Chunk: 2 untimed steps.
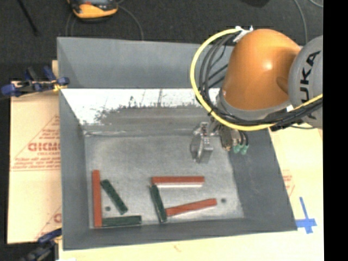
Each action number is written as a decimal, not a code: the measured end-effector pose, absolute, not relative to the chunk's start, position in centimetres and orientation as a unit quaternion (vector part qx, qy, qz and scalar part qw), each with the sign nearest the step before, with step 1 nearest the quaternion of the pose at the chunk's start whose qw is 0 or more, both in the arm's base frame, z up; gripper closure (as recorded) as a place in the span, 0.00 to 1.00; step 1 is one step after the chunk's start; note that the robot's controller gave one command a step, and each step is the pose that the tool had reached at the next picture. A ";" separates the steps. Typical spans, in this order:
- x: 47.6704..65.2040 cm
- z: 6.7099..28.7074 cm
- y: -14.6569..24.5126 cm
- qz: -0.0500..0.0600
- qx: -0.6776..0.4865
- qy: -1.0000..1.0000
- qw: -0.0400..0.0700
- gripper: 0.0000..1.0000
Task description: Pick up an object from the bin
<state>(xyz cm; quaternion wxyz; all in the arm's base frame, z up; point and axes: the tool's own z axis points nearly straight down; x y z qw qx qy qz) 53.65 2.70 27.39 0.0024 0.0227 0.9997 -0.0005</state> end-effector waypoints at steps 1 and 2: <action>53.7 27.4 2.7 0.000 0.023 1.000 0.003 1.00; 56.0 20.2 4.4 0.000 0.145 0.989 0.000 0.00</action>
Offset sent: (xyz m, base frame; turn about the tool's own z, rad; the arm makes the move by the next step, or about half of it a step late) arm 0.0234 0.0177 -0.0708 0.2478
